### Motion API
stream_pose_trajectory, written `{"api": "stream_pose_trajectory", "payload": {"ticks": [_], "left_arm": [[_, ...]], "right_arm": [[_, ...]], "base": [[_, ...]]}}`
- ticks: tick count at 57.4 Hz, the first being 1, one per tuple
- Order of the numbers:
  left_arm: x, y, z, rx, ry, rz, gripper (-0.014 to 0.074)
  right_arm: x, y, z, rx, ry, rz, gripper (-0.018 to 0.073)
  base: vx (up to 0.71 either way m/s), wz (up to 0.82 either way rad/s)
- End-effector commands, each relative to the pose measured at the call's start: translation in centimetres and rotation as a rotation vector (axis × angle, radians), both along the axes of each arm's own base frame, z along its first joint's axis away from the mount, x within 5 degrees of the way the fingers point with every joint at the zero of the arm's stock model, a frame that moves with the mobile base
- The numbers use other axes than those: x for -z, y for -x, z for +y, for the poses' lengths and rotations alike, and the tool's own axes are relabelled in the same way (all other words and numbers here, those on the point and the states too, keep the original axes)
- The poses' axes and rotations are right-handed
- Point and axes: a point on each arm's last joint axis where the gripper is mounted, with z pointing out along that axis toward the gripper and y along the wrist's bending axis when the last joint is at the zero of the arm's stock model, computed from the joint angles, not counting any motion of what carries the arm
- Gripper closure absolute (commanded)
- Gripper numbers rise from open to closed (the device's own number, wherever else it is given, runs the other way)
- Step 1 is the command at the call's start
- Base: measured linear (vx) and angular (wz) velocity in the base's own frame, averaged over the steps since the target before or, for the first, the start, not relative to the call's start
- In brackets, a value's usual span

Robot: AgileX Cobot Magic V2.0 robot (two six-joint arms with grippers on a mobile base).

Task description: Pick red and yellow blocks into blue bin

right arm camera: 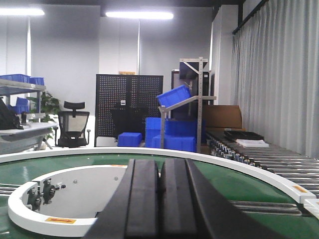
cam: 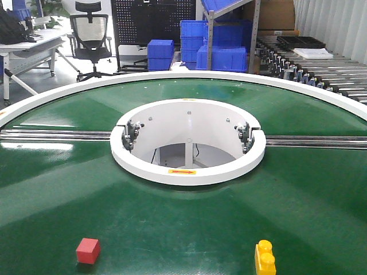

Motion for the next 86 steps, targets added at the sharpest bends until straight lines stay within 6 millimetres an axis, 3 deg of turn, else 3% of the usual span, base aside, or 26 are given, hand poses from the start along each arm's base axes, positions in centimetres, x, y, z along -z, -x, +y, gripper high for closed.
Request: {"api": "stream_pose_trajectory", "payload": {"ticks": [1,7,12,23,29,30,35,44,55,61,71,86], "left_arm": [[-3.3,0.2,0.0,0.002,0.021,0.034,0.0594],[-5.2,-0.6,0.1,-0.006,0.037,0.203,0.0594],[-5.5,-1.7,0.3,-0.012,0.054,0.371,0.0594],[-4.0,-3.8,0.4,-0.008,0.083,0.577,0.0594],[-3.7,-3.9,0.3,0.001,0.096,0.61,0.0594],[-3.3,-4.1,0.2,0.014,0.099,0.622,0.0593],[-2.8,-4.6,0.1,0.039,0.09,0.657,0.0574],[-2.4,-5.9,-0.9,0.16,0.013,0.72,0.0407],[-1.9,-7.0,-2.3,0.301,-0.063,0.784,0.0085],[-1.6,-7.5,-2.9,0.346,-0.093,0.816,-0.0021],[-1.2,-7.9,-3.2,0.357,-0.113,0.863,-0.0049],[-1.1,-7.9,-3.2,0.357,-0.114,0.874,0.0006]], "right_arm": [[-3.2,0.0,-0.1,0.027,0.033,0.026,0.057],[-4.6,-1.2,-0.3,0.043,0.033,0.185,0.057],[-4.8,-2.7,-0.4,0.054,0.033,0.343,0.057],[-1.9,-6.3,-0.5,0.062,0.032,0.644,0.057],[-0.5,-7.6,-0.4,0.059,0.035,0.712,0.057],[0.5,-8.4,-0.4,0.058,0.037,0.764,0.0567],[0.8,-8.8,-0.4,0.053,0.031,0.783,0.0551],[0.9,-9.0,0.0,0.012,0.021,0.791,0.0419],[1.0,-9.2,1.6,-0.127,0.134,0.795,0.008],[1.7,-10.0,2.7,-0.197,0.175,0.847,-0.0057],[2.6,-13.0,4.0,-0.222,0.172,1.036,-0.0101],[2.9,-20.2,6.2,-0.22,0.163,1.242,-0.009]], "base": [[0.0,0.0],[0.0,0.0],[0.0,0.0],[0.0,0.0],[0.0,0.0],[0.0,0.0],[0.0,0.0],[0.0,0.0],[0.0,0.0],[0.0,0.0],[0.0,0.0],[0.0,0.0]]}}
